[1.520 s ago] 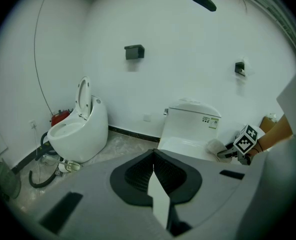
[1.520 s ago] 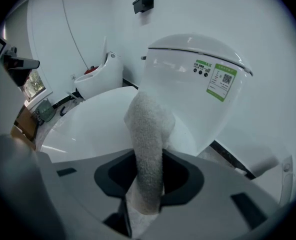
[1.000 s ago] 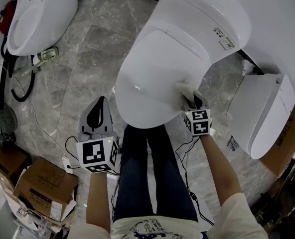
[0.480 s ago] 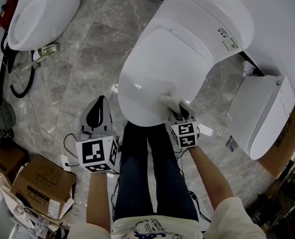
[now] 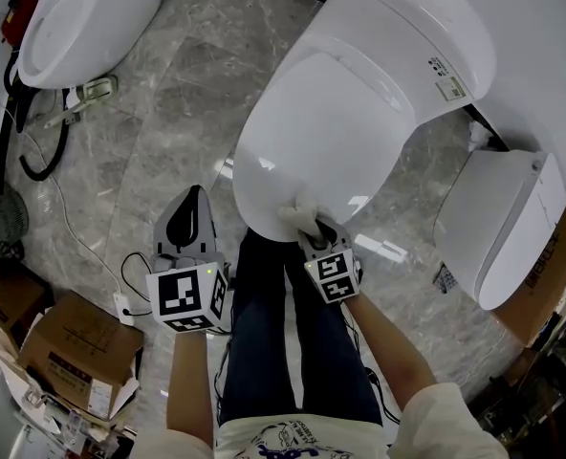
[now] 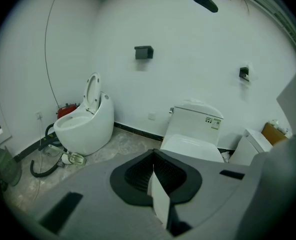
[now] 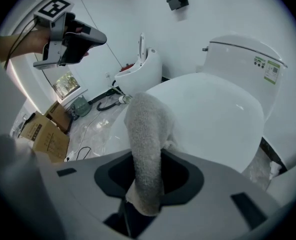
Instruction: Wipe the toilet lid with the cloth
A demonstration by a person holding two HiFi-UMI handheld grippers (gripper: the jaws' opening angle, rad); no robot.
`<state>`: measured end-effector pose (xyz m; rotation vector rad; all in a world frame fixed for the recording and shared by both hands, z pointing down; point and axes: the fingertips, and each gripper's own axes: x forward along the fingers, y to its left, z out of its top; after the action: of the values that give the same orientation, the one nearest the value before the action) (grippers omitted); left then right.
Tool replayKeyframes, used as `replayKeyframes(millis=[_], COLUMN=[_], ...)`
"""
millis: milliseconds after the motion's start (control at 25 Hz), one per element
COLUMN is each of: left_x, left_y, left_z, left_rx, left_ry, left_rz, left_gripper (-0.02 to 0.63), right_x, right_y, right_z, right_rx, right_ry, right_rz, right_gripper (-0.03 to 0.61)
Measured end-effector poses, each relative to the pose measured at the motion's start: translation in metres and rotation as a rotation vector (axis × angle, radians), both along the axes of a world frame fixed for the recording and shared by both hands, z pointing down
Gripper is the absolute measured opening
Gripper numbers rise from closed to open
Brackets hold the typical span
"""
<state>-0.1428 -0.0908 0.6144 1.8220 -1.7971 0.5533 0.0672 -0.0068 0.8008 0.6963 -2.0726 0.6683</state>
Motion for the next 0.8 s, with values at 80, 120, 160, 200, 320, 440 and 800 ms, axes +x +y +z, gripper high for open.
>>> replayKeyframes(millis=[80, 120, 160, 200, 320, 440, 800], left_x=[-0.003, -0.004, -0.005, -0.007, -0.011, -0.013, -0.013], left_y=[0.001, 0.001, 0.002, 0.002, 0.003, 0.003, -0.002], left_z=[0.000, 0.000, 0.000, 0.000, 0.001, 0.002, -0.007], left_rx=[0.001, 0.001, 0.001, 0.001, -0.002, -0.001, 0.014], left_ry=[0.000, 0.000, 0.000, 0.000, 0.003, 0.004, 0.005], left_rz=[-0.004, -0.006, -0.008, -0.010, -0.017, -0.020, -0.023], left_gripper=[0.008, 0.008, 0.008, 0.009, 0.008, 0.008, 0.008], right_x=[-0.012, -0.018, -0.022, -0.025, -0.029, -0.029, -0.030], right_y=[0.010, 0.014, 0.017, 0.019, 0.020, 0.019, 0.014], right_z=[0.000, -0.001, -0.001, 0.000, 0.002, 0.003, -0.009], right_rx=[-0.006, -0.010, -0.015, -0.018, -0.021, -0.030, -0.079], right_ry=[-0.008, -0.012, -0.015, -0.018, -0.018, -0.013, -0.017], right_rz=[-0.030, -0.039, -0.045, -0.048, -0.051, -0.060, -0.038], right_gripper=[0.115, 0.114, 0.114, 0.114, 0.114, 0.114, 0.110])
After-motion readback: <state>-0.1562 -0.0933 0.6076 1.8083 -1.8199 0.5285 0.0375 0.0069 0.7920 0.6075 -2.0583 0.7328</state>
